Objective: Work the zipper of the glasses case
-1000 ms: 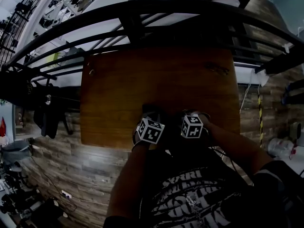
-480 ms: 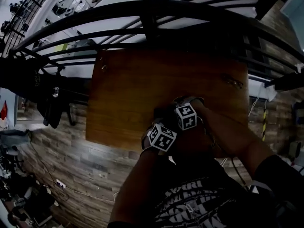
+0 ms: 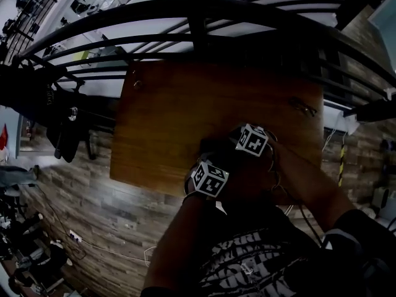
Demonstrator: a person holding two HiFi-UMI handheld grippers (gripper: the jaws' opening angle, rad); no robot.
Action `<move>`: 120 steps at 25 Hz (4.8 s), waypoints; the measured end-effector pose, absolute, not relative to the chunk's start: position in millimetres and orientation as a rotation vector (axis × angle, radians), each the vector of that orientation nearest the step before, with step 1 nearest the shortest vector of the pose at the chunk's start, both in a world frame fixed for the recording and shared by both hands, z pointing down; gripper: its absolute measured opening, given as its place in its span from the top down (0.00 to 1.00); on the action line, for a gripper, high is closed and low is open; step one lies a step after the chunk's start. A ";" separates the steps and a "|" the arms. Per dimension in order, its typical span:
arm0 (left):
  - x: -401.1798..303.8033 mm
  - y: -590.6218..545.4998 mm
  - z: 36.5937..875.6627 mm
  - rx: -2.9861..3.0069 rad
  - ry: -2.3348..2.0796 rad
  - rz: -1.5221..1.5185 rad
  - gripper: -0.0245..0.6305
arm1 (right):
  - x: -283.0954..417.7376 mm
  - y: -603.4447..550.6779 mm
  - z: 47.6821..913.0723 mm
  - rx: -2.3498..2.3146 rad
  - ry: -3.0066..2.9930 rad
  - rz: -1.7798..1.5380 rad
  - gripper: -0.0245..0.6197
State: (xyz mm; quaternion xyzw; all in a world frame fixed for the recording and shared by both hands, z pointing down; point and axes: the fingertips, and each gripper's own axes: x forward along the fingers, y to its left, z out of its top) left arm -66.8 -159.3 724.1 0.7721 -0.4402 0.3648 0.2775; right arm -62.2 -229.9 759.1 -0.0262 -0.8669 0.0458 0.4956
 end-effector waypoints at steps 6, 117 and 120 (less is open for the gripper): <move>-72.8 -157.3 715.1 2.111 -1.217 0.668 0.95 | -40.2 -162.1 712.9 -0.169 -2.170 0.824 0.71; -149.0 -92.5 406.4 2.783 -0.524 0.093 0.56 | -145.3 -84.0 451.6 -0.027 -2.506 -0.553 0.96; -152.8 -91.2 413.0 2.804 -0.510 0.140 0.56 | -148.1 -82.4 449.4 -0.054 -2.474 -0.537 0.96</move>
